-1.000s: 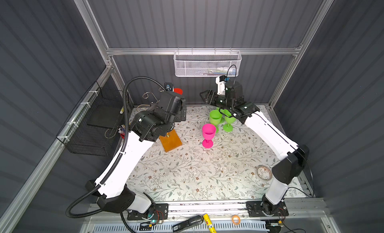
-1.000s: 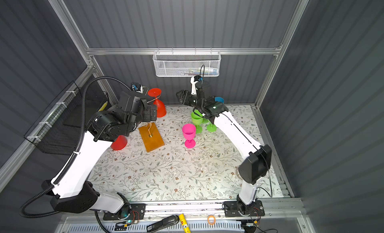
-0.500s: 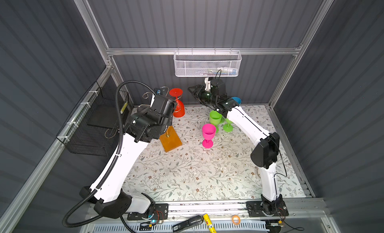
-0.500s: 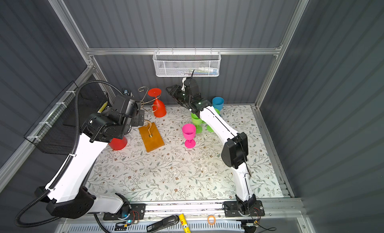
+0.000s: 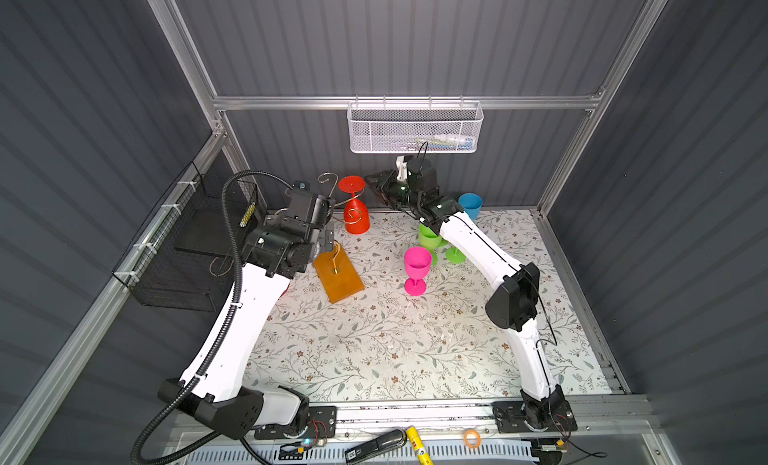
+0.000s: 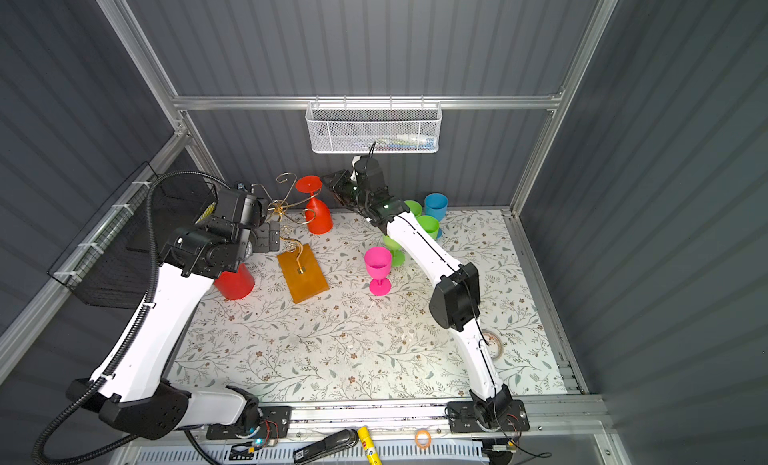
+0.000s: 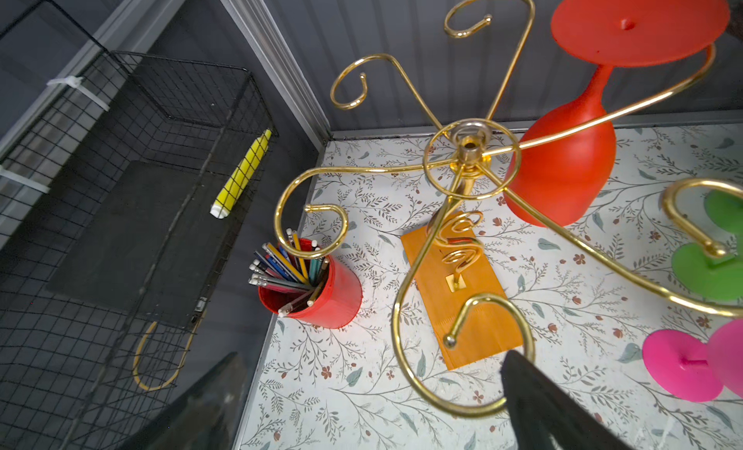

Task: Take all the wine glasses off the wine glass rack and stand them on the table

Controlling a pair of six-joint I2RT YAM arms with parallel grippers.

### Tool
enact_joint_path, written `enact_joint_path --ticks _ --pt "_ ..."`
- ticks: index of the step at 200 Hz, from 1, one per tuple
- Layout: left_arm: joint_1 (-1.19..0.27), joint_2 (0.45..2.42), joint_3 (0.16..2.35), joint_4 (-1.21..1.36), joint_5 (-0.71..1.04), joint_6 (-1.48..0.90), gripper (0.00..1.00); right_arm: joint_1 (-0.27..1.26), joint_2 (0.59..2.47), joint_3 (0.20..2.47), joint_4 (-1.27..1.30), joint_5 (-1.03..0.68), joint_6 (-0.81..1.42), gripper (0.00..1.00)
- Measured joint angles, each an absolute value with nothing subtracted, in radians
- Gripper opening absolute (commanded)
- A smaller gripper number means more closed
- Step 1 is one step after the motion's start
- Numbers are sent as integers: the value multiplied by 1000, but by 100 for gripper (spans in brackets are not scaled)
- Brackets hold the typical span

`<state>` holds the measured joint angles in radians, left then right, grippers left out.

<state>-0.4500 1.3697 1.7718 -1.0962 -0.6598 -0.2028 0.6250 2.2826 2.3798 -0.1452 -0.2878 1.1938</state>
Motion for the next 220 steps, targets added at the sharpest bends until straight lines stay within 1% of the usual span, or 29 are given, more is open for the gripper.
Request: enact_joint_path --ticks 40,96,157,220 --pt "-450 1364 1771 -1075 -637 -202 100 626 2290 2418 -148 -288 1198 27" --pt "-450 1347 1771 -1068 -624 -203 100 634 2329 2454 -150 -285 1201 26" --pt "-450 1332 1771 -1056 -614 -203 100 648 2335 2459 -167 -269 1196 24" --pt "-450 1331 1756 -1050 -600 -203 100 649 2335 2461 -168 -260 1190 11"
